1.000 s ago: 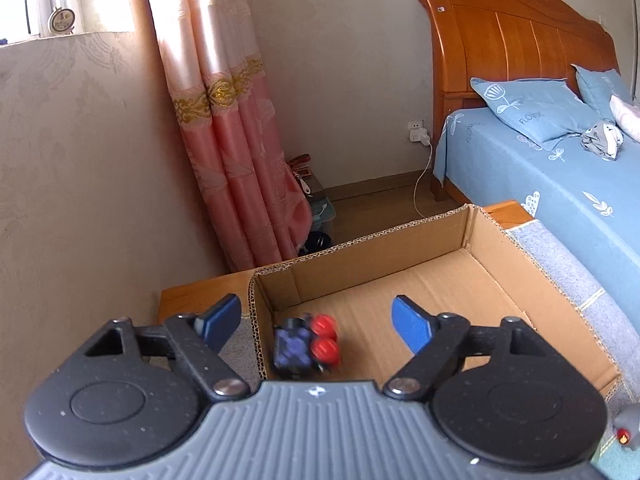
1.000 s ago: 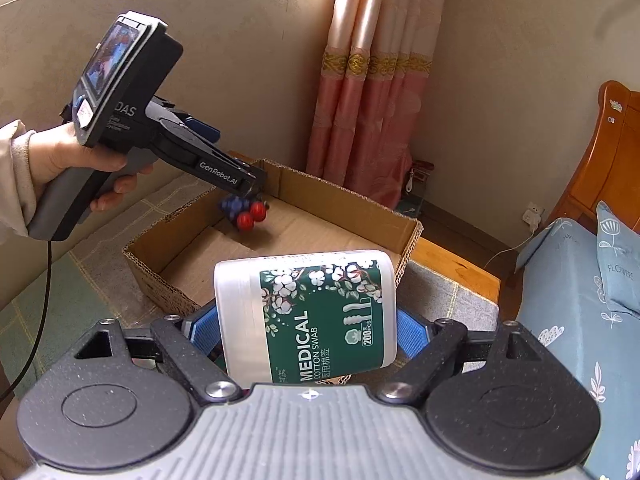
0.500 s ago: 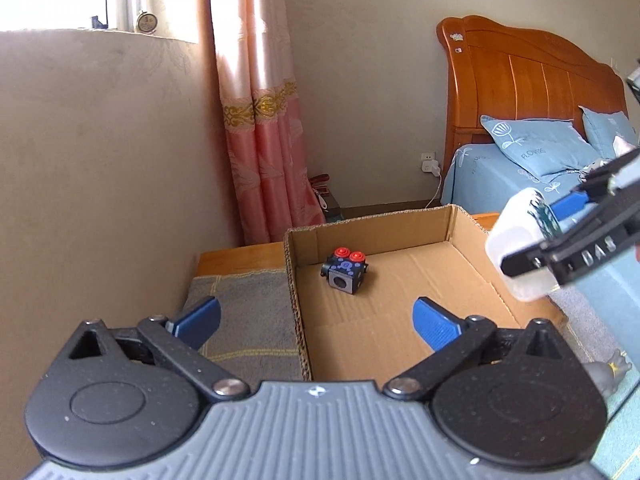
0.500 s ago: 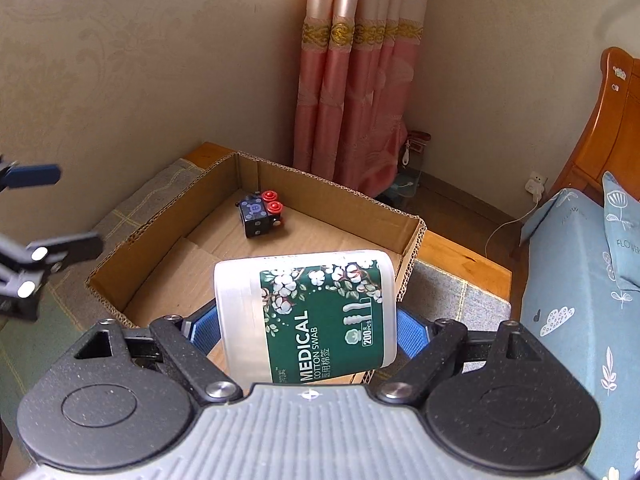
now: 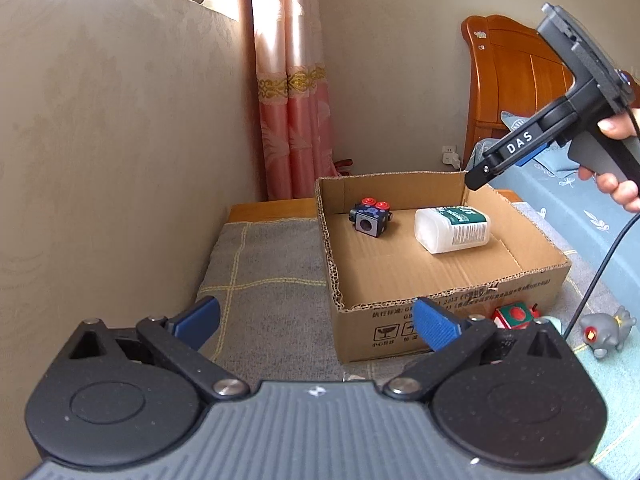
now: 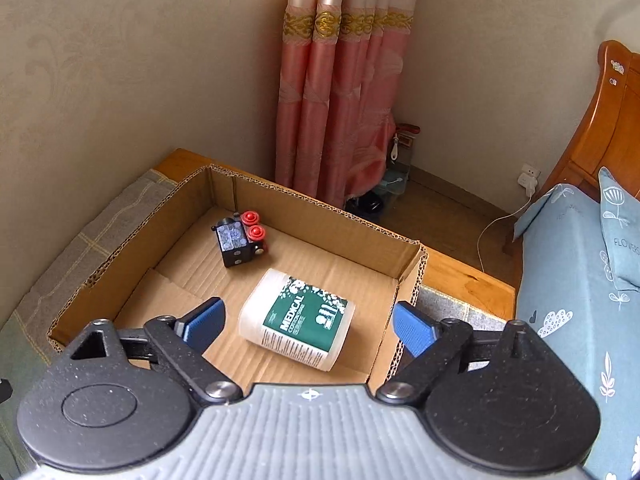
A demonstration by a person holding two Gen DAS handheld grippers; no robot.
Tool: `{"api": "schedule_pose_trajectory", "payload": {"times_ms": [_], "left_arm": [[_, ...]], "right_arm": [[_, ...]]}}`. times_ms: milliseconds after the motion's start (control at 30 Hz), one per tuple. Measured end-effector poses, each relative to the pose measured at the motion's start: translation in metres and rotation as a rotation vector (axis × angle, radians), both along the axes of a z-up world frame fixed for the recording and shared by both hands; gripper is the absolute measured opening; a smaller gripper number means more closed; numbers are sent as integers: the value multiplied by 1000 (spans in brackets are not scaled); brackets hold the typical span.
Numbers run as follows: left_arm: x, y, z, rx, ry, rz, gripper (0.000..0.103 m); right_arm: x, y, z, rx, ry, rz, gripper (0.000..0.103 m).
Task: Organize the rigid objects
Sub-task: 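Release the block in the box with left tool while right tool drops the bottle, then withdraw both tools from the box toward the remaining items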
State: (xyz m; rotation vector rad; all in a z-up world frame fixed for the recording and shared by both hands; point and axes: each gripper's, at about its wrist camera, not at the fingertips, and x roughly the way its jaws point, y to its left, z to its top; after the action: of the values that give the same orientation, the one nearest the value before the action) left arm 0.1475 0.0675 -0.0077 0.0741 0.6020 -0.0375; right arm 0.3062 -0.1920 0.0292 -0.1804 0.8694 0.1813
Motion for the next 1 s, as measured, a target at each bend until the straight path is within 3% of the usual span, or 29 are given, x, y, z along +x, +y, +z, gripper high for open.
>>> {"api": "schedule_pose_trajectory", "payload": {"times_ms": [433,733,1000], "left_arm": [[-23,-23,-1,8,13,-80,102],[-47,-44,-13,-4,49,-168,102],[-66,-66,-45,11,147,-283,102]], "right_arm": [[-84,-7,5,34,-40,9,103],[-155,-35,-37,59,-80,-182,103],[-222,-37,-79,117,-85,-248,103]]}}
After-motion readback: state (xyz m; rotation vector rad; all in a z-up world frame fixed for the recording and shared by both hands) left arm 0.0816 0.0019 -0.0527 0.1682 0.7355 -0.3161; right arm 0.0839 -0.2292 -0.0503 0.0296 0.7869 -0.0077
